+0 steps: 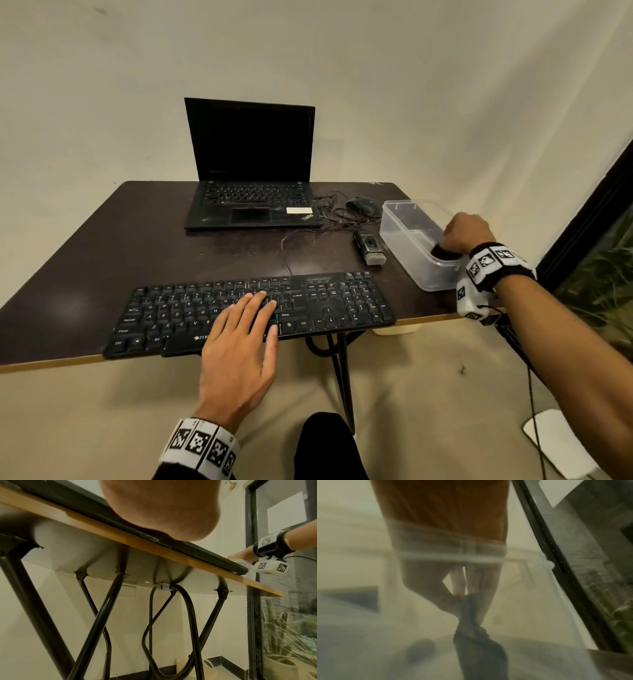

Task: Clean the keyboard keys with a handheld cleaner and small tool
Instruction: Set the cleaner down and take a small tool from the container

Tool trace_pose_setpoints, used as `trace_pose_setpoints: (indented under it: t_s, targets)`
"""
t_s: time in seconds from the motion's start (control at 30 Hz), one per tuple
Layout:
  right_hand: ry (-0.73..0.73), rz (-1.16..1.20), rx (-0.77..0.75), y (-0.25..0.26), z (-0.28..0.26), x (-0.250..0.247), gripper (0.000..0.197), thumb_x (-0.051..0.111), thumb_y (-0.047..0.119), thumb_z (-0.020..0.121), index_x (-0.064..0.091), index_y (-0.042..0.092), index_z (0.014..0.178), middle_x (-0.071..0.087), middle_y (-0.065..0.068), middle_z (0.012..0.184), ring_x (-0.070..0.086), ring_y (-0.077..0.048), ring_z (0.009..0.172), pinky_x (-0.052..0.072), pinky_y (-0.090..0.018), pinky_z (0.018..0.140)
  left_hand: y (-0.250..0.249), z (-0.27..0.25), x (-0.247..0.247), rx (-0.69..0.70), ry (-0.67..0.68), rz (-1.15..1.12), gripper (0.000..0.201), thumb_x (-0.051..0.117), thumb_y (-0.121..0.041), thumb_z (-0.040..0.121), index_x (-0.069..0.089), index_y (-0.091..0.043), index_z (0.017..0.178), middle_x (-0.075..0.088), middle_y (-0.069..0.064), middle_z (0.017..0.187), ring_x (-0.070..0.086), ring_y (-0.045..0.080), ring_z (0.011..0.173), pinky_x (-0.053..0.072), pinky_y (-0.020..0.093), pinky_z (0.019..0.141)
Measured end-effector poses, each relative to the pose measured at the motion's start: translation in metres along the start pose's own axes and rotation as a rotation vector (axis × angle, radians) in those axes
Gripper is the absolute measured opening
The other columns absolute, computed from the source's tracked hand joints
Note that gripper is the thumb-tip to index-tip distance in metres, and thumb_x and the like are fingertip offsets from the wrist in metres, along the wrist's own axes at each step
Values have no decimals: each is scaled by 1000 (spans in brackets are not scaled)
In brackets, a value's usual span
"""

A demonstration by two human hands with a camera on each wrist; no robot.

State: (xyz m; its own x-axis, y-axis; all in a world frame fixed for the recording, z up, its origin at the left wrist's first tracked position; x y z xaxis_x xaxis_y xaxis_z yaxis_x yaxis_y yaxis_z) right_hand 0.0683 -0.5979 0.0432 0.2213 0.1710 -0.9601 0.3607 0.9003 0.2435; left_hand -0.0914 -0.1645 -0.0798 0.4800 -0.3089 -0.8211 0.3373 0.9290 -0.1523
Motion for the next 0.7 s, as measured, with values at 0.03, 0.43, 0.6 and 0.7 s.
trace_pose_setpoints:
  t_s: [0.03,0.43,0.6,0.7]
  targets:
    - [-84,126,1,6,-7,-11,19,76,16,82,82,10,99,78,-20,105,71,-40,101,59,-40,91,1,0,1,2,-1,-7,53,34,-40,107,63,-14,143,57,3,153,49,23,145,37,47,120]
    - [60,813,-481,146,-210,2,27,83,8,82,81,32,94,77,17,78,72,-6,73,59,-26,67,16,-18,-25,-55,-54,-306,58,52,-46,101,51,-18,151,42,-6,163,31,12,156,22,46,128]
    - [79,832,-436,185,-244,46,23,86,17,82,79,33,97,73,20,73,67,3,67,52,-23,64,72,-68,-56,-241,-177,-241,70,61,-51,91,53,-10,147,45,1,162,34,19,155,28,54,122]
    - [19,775,-493,212,-263,63,19,87,25,80,78,34,95,77,19,81,71,7,80,58,-23,73,115,-86,-61,-391,-164,-225,89,61,-66,86,44,-11,154,38,3,166,27,19,158,25,51,125]
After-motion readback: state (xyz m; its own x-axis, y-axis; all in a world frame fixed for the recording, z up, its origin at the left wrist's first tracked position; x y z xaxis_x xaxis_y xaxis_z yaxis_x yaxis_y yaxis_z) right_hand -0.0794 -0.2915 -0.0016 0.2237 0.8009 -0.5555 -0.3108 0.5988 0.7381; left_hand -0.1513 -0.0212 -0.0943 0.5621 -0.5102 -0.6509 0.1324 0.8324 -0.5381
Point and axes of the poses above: each hand's wrist, its own z-axis towards the middle knuckle, its own x-axis out of the palm, y = z × x, the point moved 2 cm from there along z, towards the middle knuckle
